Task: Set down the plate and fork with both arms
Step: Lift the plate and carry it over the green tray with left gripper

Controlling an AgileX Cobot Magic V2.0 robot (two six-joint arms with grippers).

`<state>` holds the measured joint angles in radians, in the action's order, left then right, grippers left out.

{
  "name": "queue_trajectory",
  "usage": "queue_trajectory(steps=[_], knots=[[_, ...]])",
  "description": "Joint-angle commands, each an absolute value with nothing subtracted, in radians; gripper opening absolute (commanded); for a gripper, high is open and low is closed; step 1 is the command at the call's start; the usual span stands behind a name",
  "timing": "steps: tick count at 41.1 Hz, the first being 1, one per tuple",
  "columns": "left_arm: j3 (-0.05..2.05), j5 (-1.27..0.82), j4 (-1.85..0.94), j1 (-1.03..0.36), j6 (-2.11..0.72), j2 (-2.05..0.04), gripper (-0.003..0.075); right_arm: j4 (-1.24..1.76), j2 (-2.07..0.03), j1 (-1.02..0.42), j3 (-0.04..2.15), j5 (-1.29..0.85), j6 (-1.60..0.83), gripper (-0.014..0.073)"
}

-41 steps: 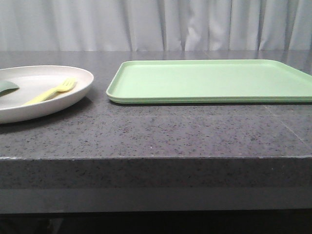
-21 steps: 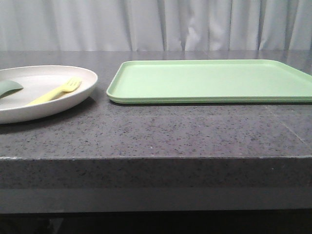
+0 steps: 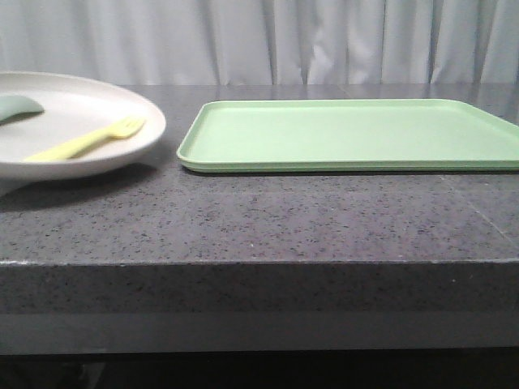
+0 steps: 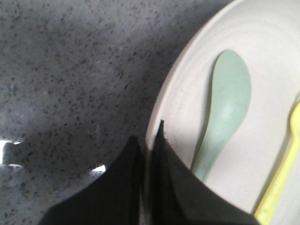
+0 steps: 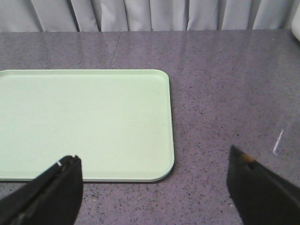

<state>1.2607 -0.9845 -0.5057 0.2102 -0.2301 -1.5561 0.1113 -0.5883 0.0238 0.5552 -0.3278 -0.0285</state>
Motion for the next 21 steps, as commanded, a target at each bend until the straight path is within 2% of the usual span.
queue_trajectory(steps=[1,8,21], knots=[[1.309,-0.989,-0.722,0.213,-0.298,-1.510,-0.0018,0.108,-0.595,0.028,0.593,-0.243,-0.035,0.0643],[1.353,-0.977,-0.726,0.130,-0.279,-1.533,-0.0018,0.108,-0.595,0.028,0.593,-0.244,-0.035,0.0643],[1.572,-0.921,-0.724,-0.139,-0.151,-1.729,-0.0018,0.108,-0.595,0.027,0.593,-0.245,-0.035,0.0643]])
